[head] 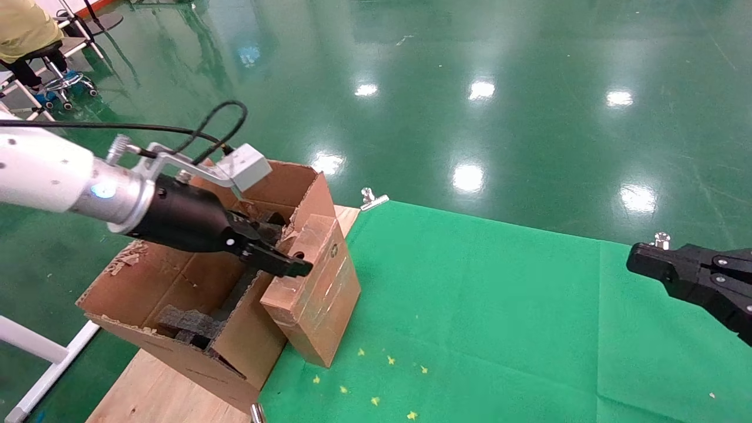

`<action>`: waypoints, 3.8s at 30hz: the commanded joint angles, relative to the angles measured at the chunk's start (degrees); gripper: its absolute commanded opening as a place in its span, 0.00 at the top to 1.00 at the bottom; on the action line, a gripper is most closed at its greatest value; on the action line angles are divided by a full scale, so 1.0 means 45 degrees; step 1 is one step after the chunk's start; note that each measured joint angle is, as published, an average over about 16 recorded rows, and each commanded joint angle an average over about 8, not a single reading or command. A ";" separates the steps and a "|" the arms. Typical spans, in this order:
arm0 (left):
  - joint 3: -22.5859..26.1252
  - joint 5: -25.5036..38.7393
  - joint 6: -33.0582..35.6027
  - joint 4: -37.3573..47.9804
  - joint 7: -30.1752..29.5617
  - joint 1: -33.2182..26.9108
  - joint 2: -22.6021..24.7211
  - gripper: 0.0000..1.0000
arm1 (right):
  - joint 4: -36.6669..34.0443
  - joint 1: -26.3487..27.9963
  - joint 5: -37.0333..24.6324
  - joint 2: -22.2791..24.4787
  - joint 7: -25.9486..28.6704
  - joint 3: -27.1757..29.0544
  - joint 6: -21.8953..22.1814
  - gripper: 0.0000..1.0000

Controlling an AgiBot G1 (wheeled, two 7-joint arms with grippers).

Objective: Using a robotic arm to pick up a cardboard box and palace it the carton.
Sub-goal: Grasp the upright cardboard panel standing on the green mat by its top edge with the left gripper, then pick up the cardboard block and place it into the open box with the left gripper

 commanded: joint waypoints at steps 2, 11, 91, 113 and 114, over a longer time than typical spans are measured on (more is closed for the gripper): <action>0.0412 0.0226 0.0012 0.0238 -0.0435 -0.0193 0.0331 0.00 | 0.0000 0.0000 0.0000 0.0000 0.0000 0.0000 0.0000 1.00; 0.1370 0.0576 -0.0066 0.0307 -0.1162 -0.0408 0.0779 0.00 | 0.0000 0.0000 0.0000 0.0000 0.0000 0.0000 0.0000 0.00; 0.0150 0.1820 -0.1679 0.7103 0.4101 -0.4647 -0.1387 1.00 | -0.0003 -0.0004 0.0002 0.0001 0.0000 0.0000 0.0004 0.00; 0.0141 0.1464 -0.3992 1.2825 0.8195 -0.3027 -0.1132 1.00 | -0.0003 -0.0004 0.0002 0.0001 0.0000 0.0000 0.0004 0.00; 0.0145 0.1469 -0.4061 1.3001 0.8281 -0.3015 -0.1077 1.00 | -0.0003 -0.0004 0.0002 0.0001 0.0000 0.0000 0.0004 0.00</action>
